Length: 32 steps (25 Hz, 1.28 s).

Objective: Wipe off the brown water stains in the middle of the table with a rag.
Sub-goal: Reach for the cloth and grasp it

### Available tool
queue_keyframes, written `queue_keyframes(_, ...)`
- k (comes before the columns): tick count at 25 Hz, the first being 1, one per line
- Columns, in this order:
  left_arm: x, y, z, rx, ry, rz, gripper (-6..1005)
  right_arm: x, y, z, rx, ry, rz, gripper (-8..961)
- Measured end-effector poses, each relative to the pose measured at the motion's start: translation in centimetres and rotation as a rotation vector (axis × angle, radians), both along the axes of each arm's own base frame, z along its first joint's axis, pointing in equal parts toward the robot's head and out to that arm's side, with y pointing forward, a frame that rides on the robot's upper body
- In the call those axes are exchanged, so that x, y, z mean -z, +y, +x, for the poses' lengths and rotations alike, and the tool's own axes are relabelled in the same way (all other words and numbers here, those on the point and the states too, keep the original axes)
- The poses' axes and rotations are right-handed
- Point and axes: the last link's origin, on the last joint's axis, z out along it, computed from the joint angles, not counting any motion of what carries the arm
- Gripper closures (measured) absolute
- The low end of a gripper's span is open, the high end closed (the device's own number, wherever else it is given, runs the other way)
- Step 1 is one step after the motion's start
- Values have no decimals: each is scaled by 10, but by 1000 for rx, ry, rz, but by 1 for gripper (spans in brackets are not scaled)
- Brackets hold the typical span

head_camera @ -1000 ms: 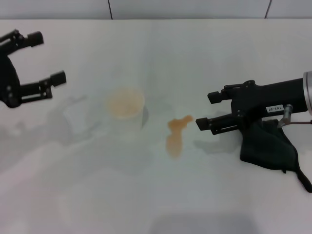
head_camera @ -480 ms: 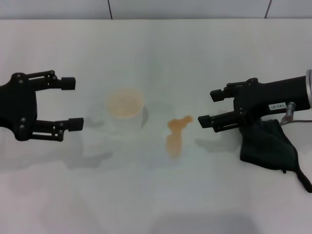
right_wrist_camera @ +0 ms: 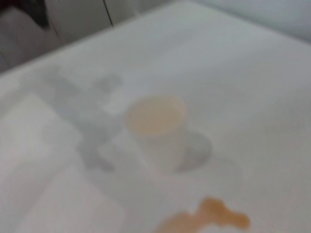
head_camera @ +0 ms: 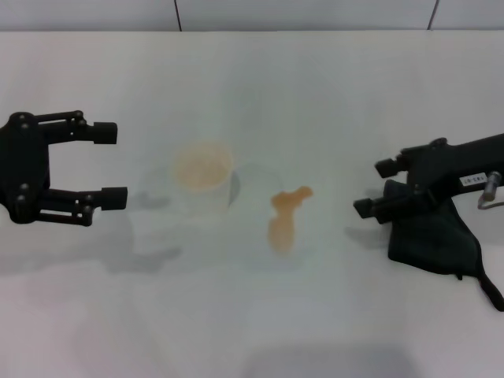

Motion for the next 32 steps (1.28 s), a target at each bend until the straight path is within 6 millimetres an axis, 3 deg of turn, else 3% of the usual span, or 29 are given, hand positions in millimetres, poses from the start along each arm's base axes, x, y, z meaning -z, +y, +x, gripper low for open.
queue_keyframes(13, 6, 9, 11, 5, 42, -59, 114, -5, 8, 7, 93, -254, -59, 147)
queue_keyframes(32, 9, 10, 12, 13, 54, -59, 118, 7, 15, 21, 104, -313, -41, 201)
